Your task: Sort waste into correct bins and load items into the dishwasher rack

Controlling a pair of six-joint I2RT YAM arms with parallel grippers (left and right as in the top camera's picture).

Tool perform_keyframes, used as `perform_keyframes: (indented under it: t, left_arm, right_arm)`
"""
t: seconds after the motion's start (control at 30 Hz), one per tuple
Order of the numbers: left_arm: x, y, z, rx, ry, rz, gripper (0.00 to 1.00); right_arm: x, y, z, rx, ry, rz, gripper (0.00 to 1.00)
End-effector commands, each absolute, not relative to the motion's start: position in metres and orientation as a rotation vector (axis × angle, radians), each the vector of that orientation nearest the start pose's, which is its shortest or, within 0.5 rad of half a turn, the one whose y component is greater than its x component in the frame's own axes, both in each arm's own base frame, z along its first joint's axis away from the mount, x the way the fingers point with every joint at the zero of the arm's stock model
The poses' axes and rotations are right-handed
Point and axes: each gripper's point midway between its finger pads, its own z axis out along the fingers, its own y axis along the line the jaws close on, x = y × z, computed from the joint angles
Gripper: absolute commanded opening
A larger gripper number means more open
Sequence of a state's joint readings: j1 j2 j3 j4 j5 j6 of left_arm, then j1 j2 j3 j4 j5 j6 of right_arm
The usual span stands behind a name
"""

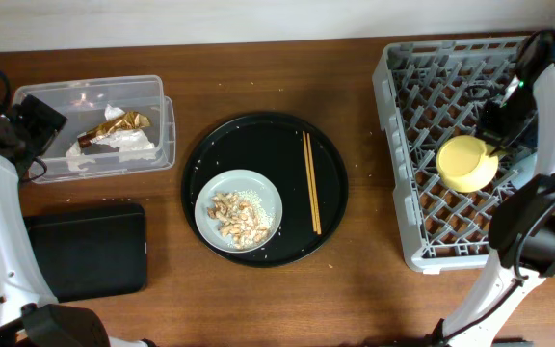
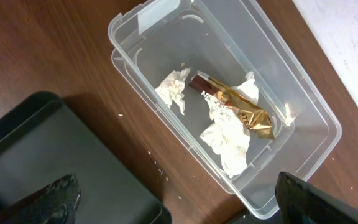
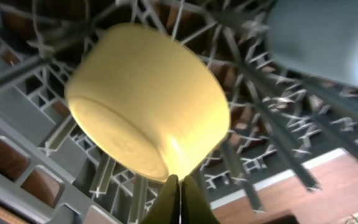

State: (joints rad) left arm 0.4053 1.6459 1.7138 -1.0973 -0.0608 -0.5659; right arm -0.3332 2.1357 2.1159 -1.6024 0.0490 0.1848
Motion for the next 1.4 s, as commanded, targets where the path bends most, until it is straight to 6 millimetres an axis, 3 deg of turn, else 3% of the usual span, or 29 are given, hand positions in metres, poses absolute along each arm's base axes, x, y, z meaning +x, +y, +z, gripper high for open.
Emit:
perform_keyframes:
  t: [0.0, 0.1, 0.17, 0.3, 0.4, 0.6, 0.67, 0.73, 0.77, 0.83, 0.9, 0.97, 1.03, 1.07, 1.1, 1.17, 1.27, 1.37]
  left_arm:
    - [0.369, 0.173, 0.242, -1.241, 2.283, 0.031, 1.0]
    - [0.369, 0.173, 0.242, -1.241, 2.283, 0.031, 0.99]
    - [0.369, 0.173, 0.242, -1.241, 2.283, 0.031, 1.0]
    - [0.369, 0.173, 0.242, -1.241, 2.283, 0.031, 0.99]
    - [0.369, 0.173, 0.242, -1.241, 2.283, 0.031, 0.99]
    - [0.369, 0.173, 0.242, -1.241, 2.283, 0.031, 0.99]
    - [0.369, 0.173, 0.242, -1.241, 2.283, 0.031, 0.99]
    - [0.369, 0.173, 0.242, -1.241, 2.283, 0.031, 0.99]
    - [0.369, 0.173, 0.242, -1.241, 2.283, 0.031, 0.99]
    - [0.369, 0.173, 0.242, -1.241, 2.283, 0.031, 0.99]
    - [0.369, 0.173, 0.242, -1.241, 2.283, 0.031, 1.0]
    - [0.369, 0.173, 0.242, -1.241, 2.283, 0.031, 0.99]
    - [0.369, 0.173, 0.242, -1.241, 2.283, 0.031, 0.99]
    - [0.369, 0.173, 0.242, -1.241, 2.283, 0.031, 0.99]
    - [0.369, 0.173, 0.242, -1.241, 2.283, 0.031, 0.99]
    - [0.369, 0.173, 0.242, -1.241, 2.283, 0.031, 0.99]
    - [0.369, 0.173, 0.242, -1.241, 2.283, 0.031, 1.0]
    - [0.369, 0.173, 0.242, -1.241, 2.283, 0.031, 0.99]
  right_arm:
    - [0.37, -0.149, 0.169, 0.834, 3.046, -0.172, 0.04]
    - [0.371, -0.14, 0.169, 0.832, 3.055, -0.104, 0.04]
    - [0.376, -0.124, 0.165, 0.74, 3.079, 0.055, 0.04]
    - [0.37, -0.115, 0.128, 0.745, 3.148, 0.111, 0.04]
    - [0.37, -0.121, 0.105, 0.749, 3.15, 0.061, 0.04]
    - [0.369, -0.162, 0.115, 0.85, 3.072, -0.312, 0.04]
    - [0.371, -0.162, 0.125, 0.864, 3.054, -0.312, 0.04]
    - [0.376, -0.146, 0.142, 0.84, 3.049, -0.214, 0.04]
    - [0.381, -0.132, 0.154, 0.807, 3.039, -0.127, 0.04]
    - [0.399, -0.062, 0.199, 0.49, 2.987, 0.261, 0.05]
    - [0.403, 0.0, 0.232, 0.239, 2.923, 0.454, 0.1]
    - [0.397, 0.057, 0.234, 0.023, 2.95, 0.456, 0.6]
    - [0.397, 0.106, 0.215, -0.183, 2.963, 0.383, 0.77]
    - [0.398, 0.129, 0.204, -0.273, 2.95, 0.36, 0.96]
    - [0.401, 0.152, 0.183, -0.27, 2.945, 0.296, 0.96]
    - [0.404, 0.175, 0.151, -0.198, 2.933, 0.2, 0.94]
    - [0.397, 0.212, 0.103, -0.146, 2.919, 0.247, 0.74]
    - [0.39, 0.231, 0.068, -0.116, 2.898, 0.275, 0.53]
